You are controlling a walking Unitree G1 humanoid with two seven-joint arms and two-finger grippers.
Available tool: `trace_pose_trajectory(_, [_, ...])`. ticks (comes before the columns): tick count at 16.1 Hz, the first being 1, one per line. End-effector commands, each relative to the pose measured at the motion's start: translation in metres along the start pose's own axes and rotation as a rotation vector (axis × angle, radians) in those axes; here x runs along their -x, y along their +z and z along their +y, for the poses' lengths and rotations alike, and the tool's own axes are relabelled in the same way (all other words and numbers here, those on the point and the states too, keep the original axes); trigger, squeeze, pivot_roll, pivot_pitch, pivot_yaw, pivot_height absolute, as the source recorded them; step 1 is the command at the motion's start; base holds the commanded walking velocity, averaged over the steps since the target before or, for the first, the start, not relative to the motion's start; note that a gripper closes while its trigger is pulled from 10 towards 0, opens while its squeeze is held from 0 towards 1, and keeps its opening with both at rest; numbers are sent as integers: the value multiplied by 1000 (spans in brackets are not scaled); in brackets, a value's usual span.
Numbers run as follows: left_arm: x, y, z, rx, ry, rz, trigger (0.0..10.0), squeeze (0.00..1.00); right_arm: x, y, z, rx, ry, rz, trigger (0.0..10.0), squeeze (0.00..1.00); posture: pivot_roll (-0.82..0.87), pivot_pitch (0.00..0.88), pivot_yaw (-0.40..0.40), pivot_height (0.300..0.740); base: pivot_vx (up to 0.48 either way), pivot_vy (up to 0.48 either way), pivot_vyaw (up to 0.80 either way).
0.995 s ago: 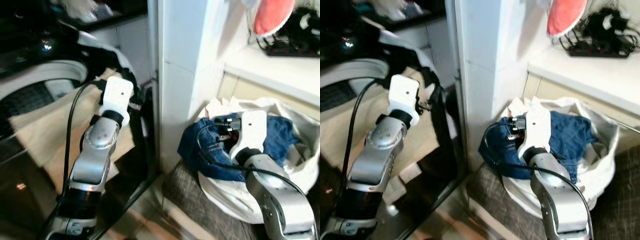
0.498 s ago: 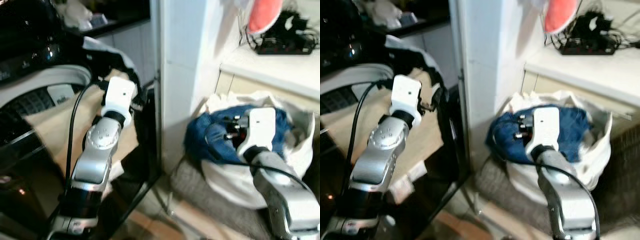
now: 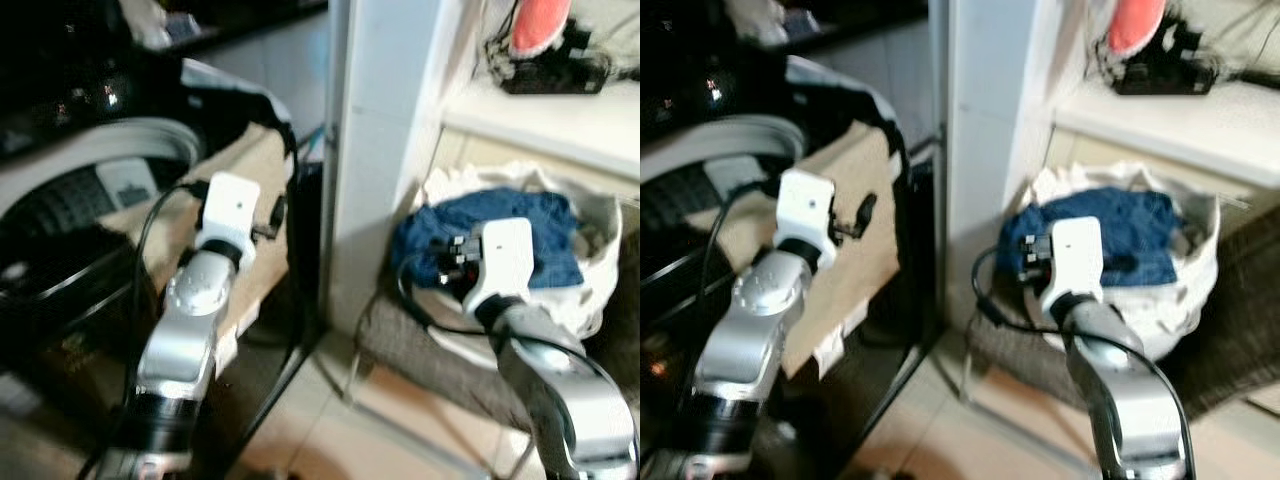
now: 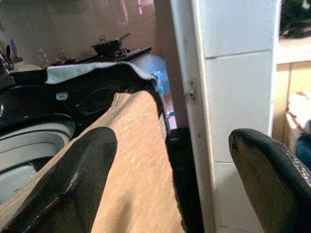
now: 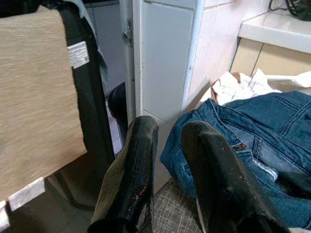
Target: Clothes washing
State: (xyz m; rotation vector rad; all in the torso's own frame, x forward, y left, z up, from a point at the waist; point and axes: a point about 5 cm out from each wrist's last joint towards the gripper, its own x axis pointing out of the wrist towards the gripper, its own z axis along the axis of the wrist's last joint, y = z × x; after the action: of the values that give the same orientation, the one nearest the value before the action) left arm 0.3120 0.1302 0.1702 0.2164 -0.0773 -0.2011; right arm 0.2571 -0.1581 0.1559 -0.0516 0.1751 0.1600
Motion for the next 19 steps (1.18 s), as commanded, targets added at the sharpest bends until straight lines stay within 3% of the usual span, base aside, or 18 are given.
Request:
trace_pose_trajectory(1, [0,6,-2,-8,-19,-30,10000,0,-1,2,-3,0,-9,-8,10000,0,-58,0,17,740,0,0,0])
trace_pose_trajectory(19, [-1,7,-6,5,-49,-36,10000,0,1,2,-10,-2,-25,-14,10000,0,-63,0,32,740,302,0,0])
